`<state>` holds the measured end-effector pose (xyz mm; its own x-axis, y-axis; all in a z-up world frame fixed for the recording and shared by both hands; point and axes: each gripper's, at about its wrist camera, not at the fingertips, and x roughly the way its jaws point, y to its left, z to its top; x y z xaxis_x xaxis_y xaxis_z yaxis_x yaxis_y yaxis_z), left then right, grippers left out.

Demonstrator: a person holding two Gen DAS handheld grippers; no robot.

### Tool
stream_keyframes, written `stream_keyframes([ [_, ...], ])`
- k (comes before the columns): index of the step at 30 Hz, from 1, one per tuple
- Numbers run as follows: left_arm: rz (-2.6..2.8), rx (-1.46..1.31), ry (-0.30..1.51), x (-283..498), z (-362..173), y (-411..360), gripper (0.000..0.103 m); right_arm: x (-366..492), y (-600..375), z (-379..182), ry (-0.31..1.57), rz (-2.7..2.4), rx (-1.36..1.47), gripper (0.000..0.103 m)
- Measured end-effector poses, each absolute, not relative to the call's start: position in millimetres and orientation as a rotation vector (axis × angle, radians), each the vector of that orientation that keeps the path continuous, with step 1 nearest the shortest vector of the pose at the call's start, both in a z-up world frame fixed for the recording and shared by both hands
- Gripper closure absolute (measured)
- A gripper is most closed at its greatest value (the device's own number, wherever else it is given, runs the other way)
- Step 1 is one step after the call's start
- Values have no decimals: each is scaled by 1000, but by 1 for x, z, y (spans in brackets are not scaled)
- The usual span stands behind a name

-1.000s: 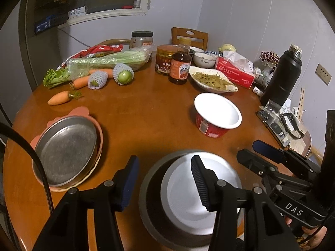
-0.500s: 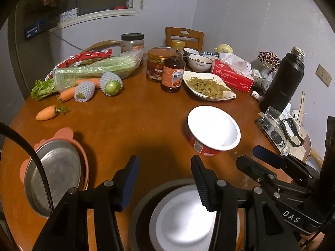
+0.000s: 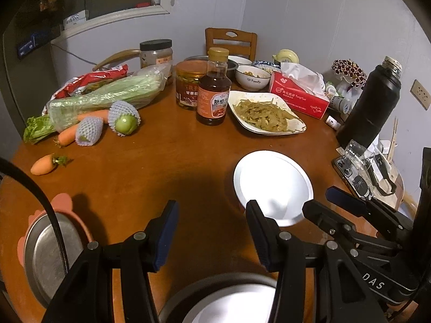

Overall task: Organize plates and bowls
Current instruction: 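Move both tools to the second white plate on the table, then grasp the white plate rim with both tools and lift it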

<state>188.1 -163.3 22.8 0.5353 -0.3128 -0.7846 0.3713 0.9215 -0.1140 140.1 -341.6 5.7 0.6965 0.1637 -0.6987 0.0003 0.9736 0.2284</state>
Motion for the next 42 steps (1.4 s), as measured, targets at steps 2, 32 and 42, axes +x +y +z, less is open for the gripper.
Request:
stream_keyframes([
  [2,-409,72,929,194,20,-167,52,145,-345,4,804,89,222,48],
  [32,-441,81,1043,227,-17,-197,52,184,-367,-38,917,119,315,48],
  [42,-473,51,1089,229,-26,-194,58,184,-358,-39,910,144,276,64],
])
